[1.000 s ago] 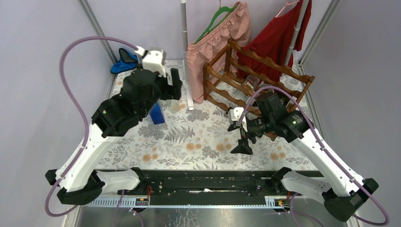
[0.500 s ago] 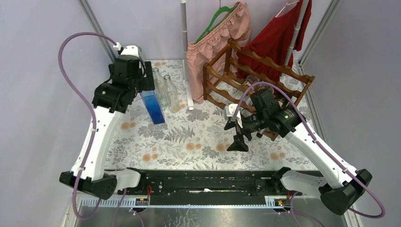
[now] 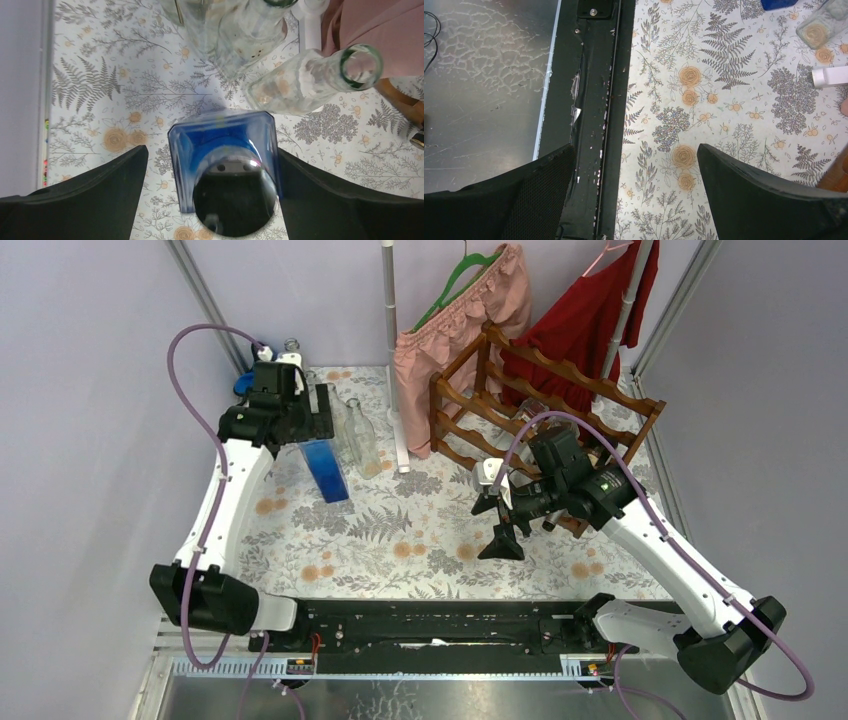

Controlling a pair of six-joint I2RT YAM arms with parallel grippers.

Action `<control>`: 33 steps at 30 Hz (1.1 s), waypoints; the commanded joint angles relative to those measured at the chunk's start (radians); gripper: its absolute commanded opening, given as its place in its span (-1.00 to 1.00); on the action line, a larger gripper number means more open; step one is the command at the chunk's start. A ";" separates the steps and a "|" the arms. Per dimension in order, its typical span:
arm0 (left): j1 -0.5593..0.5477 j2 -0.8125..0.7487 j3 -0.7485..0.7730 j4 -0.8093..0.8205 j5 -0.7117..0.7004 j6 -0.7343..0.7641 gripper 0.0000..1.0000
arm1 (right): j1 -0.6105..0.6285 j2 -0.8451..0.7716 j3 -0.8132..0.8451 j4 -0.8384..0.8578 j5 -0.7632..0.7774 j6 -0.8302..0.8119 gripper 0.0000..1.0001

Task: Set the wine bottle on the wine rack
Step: Pick up the wine bottle from the center of the board.

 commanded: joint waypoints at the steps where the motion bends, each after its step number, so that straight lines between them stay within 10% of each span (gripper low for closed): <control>1: 0.022 0.025 -0.052 0.091 0.072 -0.001 0.97 | -0.005 0.008 0.004 0.036 -0.052 0.012 1.00; 12: 0.023 0.033 -0.092 0.131 0.098 -0.019 0.66 | -0.005 0.020 -0.006 0.042 -0.053 0.014 1.00; 19: 0.023 0.002 -0.098 0.116 0.149 -0.006 -0.51 | -0.005 0.020 -0.004 0.038 -0.049 0.014 1.00; 25: 0.020 -0.139 -0.129 0.095 0.401 0.087 -1.00 | -0.005 0.026 -0.006 0.031 -0.041 0.000 1.00; 33: -0.050 -0.352 -0.264 0.183 0.855 0.164 -1.00 | -0.005 0.037 0.005 0.091 -0.023 -0.066 1.00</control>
